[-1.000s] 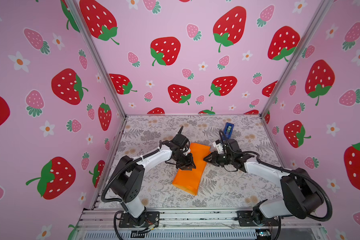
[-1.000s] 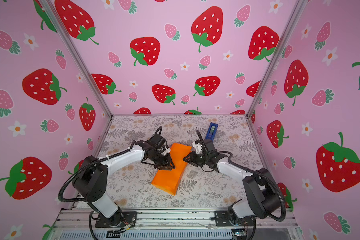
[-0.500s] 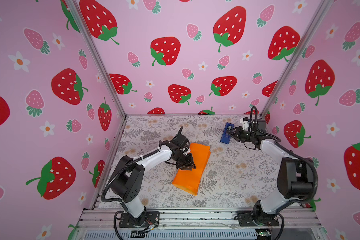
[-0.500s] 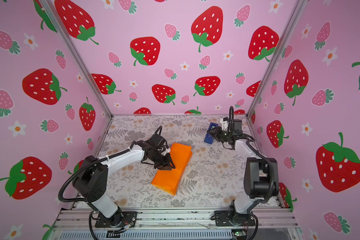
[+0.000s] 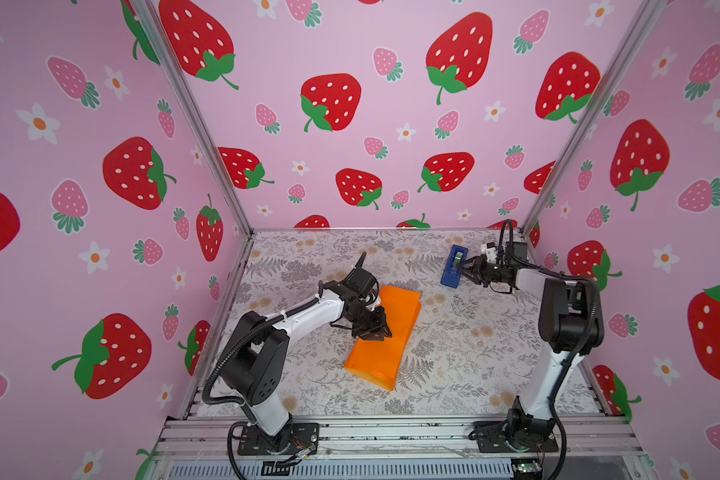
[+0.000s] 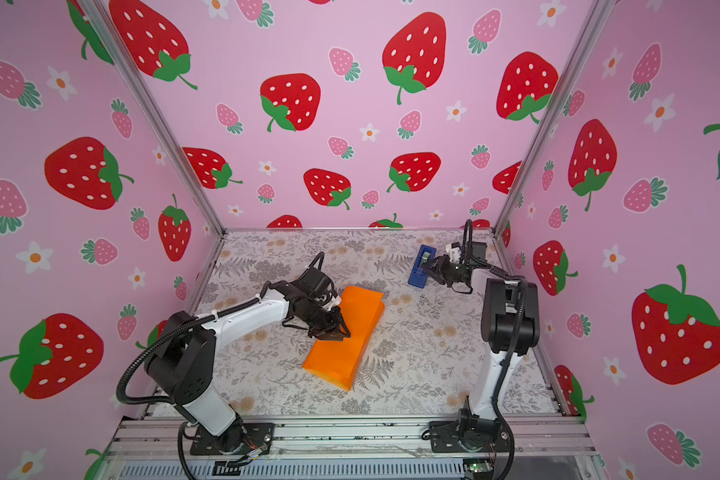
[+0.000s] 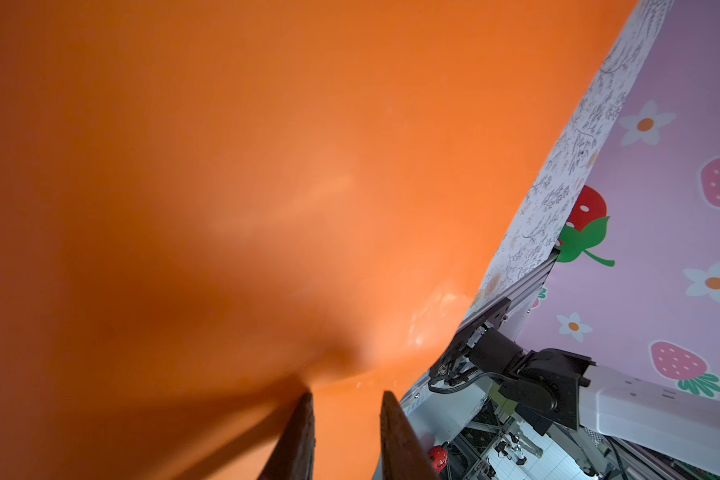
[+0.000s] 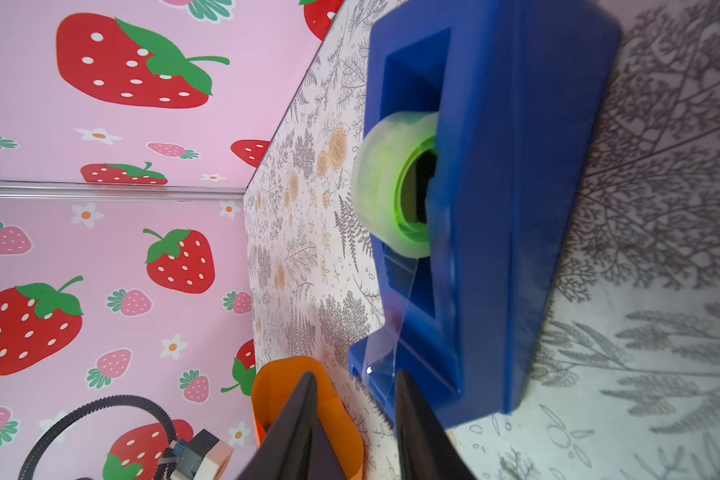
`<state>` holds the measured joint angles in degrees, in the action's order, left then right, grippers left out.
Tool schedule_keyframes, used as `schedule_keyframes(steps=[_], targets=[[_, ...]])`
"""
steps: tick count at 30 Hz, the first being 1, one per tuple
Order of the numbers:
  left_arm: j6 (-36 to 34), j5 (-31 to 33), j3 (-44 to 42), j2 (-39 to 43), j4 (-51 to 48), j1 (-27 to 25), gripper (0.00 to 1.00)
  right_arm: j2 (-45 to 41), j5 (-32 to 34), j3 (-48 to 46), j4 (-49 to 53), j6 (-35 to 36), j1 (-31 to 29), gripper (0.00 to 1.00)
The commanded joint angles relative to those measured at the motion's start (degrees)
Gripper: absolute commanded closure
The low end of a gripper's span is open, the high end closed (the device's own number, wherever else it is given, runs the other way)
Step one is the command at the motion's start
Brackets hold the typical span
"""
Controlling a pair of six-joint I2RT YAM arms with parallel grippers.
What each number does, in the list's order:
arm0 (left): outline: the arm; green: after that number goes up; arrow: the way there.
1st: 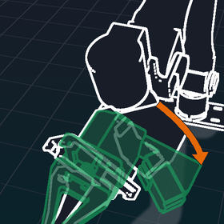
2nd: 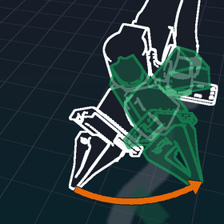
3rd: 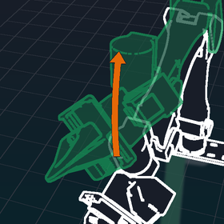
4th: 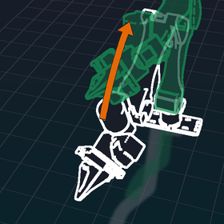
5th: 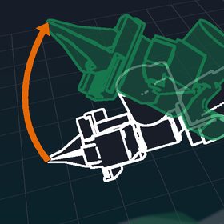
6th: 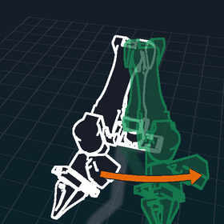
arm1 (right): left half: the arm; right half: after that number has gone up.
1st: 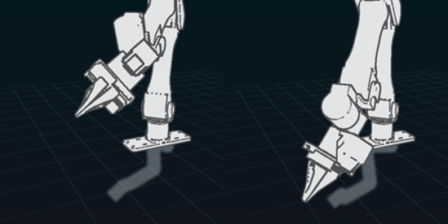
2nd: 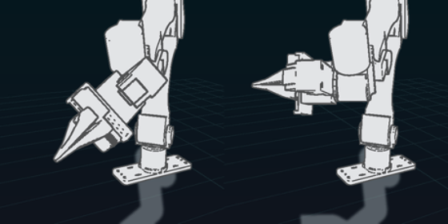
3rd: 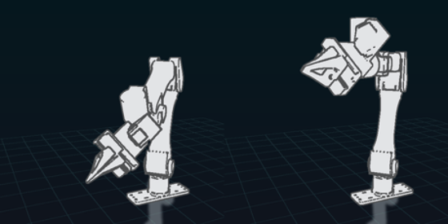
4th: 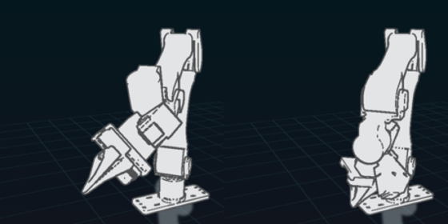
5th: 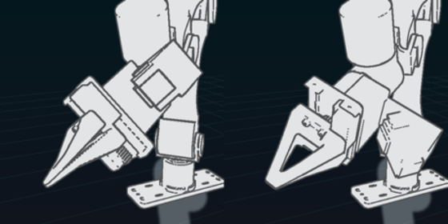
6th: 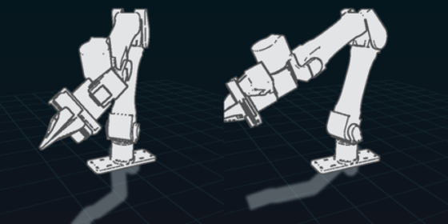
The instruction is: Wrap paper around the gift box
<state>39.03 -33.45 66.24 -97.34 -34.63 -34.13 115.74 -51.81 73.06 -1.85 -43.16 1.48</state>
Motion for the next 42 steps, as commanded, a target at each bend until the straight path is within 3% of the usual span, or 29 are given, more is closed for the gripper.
schedule_keyframes(steps=[1,10,18,28,42], targets=[[-0.3,4.1,-1.8,-3.5,-3.3,-0.4,0.7,2.8,-4.3,1.6,-4.2,-2.3,0.6,0.65],[-0.1,4.1,-1.5,-3.6,-3.3,-0.5,0.7,7.6,-10.2,1.0,-16.1,-11.2,0.2,0.7],[-0.8,5.6,-0.7,-3.6,-4.9,-0.4,0.7,9.8,-10.9,1.1,-22.4,-17.8,-0.4,0.81],[-0.9,5.4,-0.8,-3.7,-4.8,-0.5,0.7,5.5,-9.7,0.3,-22.1,-18.8,-0.3,1.0],[-0.9,5.5,-1.0,-3.5,-4.7,-0.5,0.7,-5.1,-11.1,-8.4,-21.1,-18.3,-2.3,1.0]])
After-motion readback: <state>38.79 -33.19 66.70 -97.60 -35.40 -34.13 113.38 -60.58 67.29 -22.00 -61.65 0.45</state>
